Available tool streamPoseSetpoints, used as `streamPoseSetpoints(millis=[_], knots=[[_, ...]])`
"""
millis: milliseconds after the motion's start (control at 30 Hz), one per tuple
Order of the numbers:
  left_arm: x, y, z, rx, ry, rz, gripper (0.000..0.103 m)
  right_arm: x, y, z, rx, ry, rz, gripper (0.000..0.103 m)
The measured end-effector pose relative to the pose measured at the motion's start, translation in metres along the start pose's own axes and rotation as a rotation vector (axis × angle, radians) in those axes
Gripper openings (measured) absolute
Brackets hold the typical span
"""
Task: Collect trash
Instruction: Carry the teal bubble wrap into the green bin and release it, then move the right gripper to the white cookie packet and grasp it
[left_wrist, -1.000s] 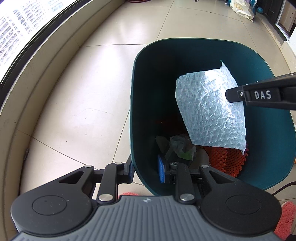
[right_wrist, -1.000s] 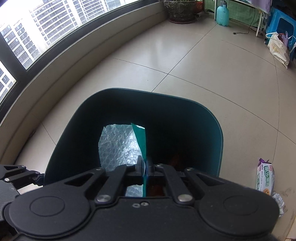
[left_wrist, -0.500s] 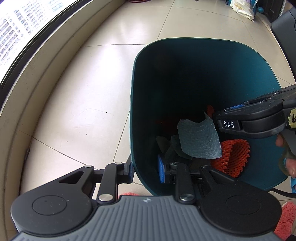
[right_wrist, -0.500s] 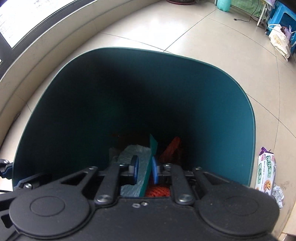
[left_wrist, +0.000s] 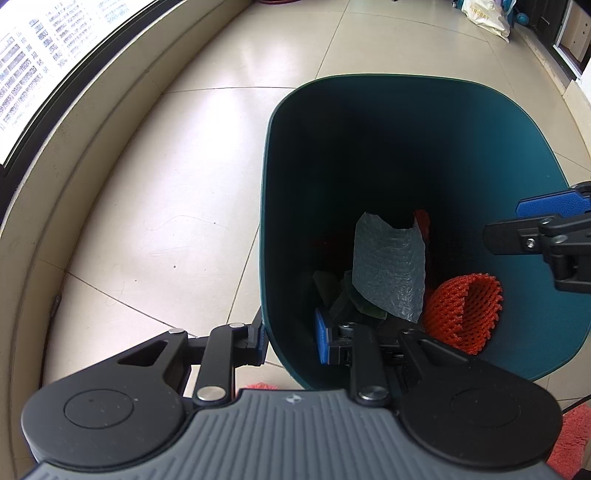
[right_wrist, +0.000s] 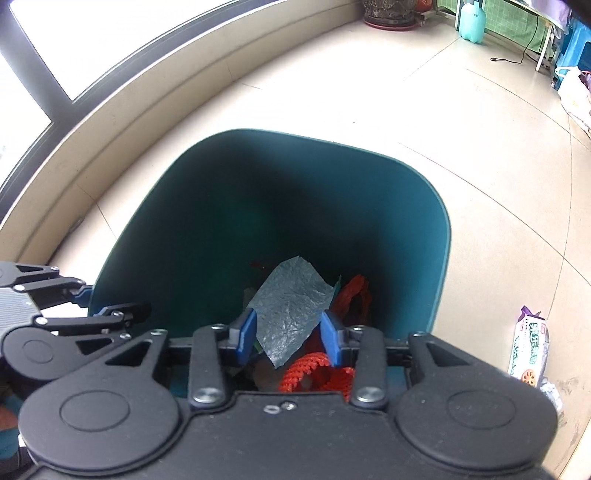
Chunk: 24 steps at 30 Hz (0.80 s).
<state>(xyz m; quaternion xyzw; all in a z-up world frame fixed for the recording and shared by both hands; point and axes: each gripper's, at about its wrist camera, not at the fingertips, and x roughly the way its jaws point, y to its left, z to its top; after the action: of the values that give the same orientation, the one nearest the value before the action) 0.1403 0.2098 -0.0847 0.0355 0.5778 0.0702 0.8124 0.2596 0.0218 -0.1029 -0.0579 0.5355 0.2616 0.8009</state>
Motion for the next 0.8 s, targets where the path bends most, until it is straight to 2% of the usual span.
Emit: streamPoseSetpoints(millis=[233,433,600,800], knots=[[0.0,-0.001,0.0,0.001,0.001,0.003,0.024,-0.054,-0.024,-0.01,0.023,-0.065,0.035,0.047],[0.003,-0.003,-0.001,0.003,0.003,0.011,0.024,-0.089,-0.065,-0.026,0.08,-0.112,0.005,0.054],[0.003,-0.003,-0.001,0.002,0.004,0.014,0.024,-0.096,-0.111,-0.047,0.182,-0.122,-0.047,0.058],[0.005,-0.005,-0.001,0.004,0.006,0.025,0.024,-0.088,-0.169,-0.083,0.313,-0.086,-0.138,0.063]])
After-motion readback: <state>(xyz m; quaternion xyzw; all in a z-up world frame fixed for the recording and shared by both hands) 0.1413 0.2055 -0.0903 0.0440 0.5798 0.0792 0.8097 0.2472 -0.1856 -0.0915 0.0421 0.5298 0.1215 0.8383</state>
